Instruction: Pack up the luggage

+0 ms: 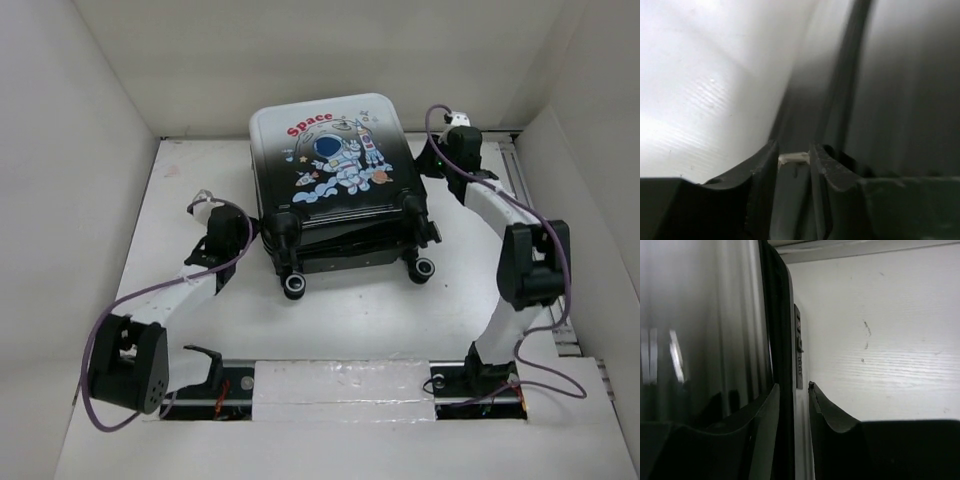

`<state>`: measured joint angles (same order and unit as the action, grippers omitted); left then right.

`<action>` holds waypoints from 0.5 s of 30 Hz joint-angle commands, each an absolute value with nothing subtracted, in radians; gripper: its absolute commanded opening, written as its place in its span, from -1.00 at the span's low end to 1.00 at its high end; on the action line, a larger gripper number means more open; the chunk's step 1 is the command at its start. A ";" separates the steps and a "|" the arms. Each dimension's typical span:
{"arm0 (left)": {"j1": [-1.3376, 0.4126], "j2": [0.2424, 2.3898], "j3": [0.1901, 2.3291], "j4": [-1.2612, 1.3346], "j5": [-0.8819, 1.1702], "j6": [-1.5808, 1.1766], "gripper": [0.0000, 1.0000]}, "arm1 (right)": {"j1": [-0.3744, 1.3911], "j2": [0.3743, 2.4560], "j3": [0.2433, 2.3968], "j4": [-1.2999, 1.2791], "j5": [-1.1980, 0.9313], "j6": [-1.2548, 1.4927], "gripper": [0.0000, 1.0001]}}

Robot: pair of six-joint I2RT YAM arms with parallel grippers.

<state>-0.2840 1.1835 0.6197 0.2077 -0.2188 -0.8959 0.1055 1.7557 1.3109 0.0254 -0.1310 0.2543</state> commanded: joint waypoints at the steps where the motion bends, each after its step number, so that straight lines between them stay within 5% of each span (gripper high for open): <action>1: -0.285 1.213 0.600 0.334 -0.173 -0.956 -0.51 | 0.150 1.859 1.437 -0.037 -0.210 0.218 -0.28; 8: -0.411 1.382 0.574 0.448 -0.060 -0.933 -0.67 | 0.268 2.046 1.574 -0.122 -0.231 0.151 -0.28; 15: -0.740 1.306 0.437 0.505 -0.288 -1.005 -0.79 | 0.503 2.129 1.750 -0.178 -0.286 0.020 -0.28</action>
